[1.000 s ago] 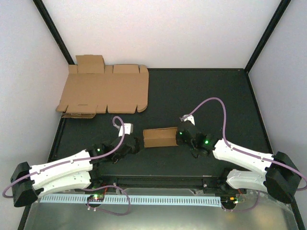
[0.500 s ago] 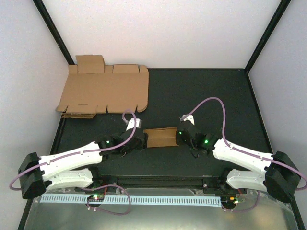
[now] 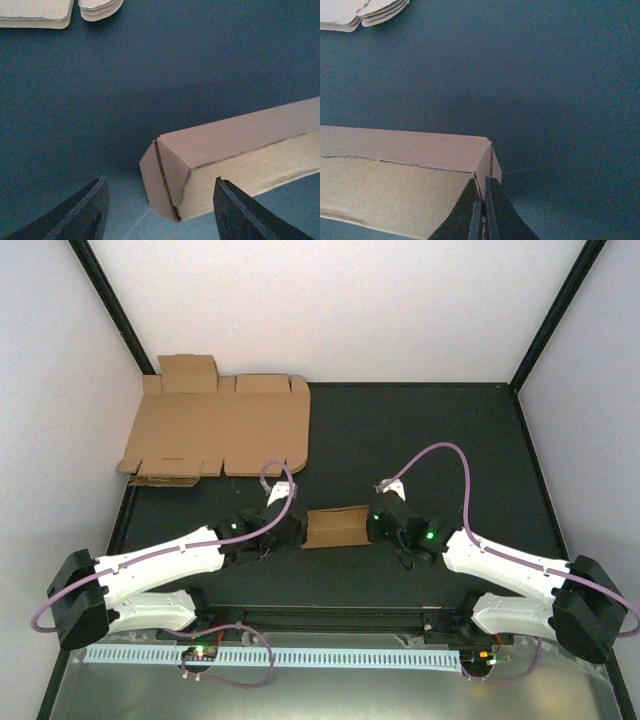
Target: Fold the paper box
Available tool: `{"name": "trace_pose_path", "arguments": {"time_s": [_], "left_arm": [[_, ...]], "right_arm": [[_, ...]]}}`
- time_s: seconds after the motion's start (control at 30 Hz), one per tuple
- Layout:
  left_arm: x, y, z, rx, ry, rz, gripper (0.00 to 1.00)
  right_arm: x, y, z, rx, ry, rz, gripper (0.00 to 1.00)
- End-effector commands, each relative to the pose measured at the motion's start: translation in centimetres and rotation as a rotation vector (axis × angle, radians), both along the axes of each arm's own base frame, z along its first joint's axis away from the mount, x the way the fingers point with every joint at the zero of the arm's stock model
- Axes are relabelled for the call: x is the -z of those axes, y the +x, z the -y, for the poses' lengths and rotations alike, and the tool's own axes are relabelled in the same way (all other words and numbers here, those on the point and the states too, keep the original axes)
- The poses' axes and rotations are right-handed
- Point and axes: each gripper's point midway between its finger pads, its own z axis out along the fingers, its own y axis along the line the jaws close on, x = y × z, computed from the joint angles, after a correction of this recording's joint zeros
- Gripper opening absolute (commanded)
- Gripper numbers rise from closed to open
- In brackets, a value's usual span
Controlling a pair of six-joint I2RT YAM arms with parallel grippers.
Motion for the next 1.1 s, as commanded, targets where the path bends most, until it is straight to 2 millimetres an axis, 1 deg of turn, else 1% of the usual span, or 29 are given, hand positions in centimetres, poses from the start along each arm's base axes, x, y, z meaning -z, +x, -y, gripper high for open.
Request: {"name": "trace_pose_path", "arguments": {"time_s": [0.0, 0.17, 0.2, 0.3, 0.37, 0.47, 0.53, 0.63, 0.77, 0.9, 1.07], "left_arm": [[0.3, 0.5, 0.3, 0.009, -0.035, -0.023, 0.57], [0.4, 0.5, 0.8, 0.031, -0.032, -0.034, 0.35], [0.4, 0.5, 0.7, 0.03, -0.024, -0.043, 0.33], [0.6, 0.4, 0.8, 0.028, 0.005, -0.079, 0.31], [0.8, 0.4, 0.9, 0.004, 0.01, -0.107, 0.23], [1.5, 0.2, 1.0, -0.022, 0.009, -0.148, 0.2], [1.7, 0.2, 1.0, -0.034, 0.004, -0.156, 0.16], [1.7, 0.2, 1.0, -0.043, -0.001, -0.153, 0.16], [1.1, 0.4, 1.1, -0.042, -0.013, -0.137, 0.26], [0.4, 0.5, 1.1, -0.044, -0.026, -0.124, 0.27], [0.3, 0.4, 1.1, -0.043, -0.027, -0.127, 0.28]], "right_arm": [[2.0, -1.2, 1.1, -0.01, -0.085, -0.07, 0.02], [2.1, -1.2, 1.1, -0.012, -0.086, -0.074, 0.02], [2.1, -1.2, 1.1, -0.011, -0.086, -0.073, 0.02], [2.1, -1.2, 1.0, -0.011, -0.085, -0.072, 0.02], [2.1, -1.2, 1.0, -0.013, -0.086, -0.073, 0.02], [2.1, -1.1, 1.0, -0.012, -0.085, -0.073, 0.02], [2.1, -1.1, 0.9, -0.013, -0.085, -0.074, 0.02], [2.1, -1.2, 1.0, -0.014, -0.087, -0.074, 0.02], [2.2, -1.2, 1.1, -0.013, -0.09, -0.074, 0.02], [2.2, -1.2, 1.0, -0.013, -0.091, -0.074, 0.02], [2.3, -1.2, 1.0, -0.014, -0.092, -0.076, 0.02]]}}
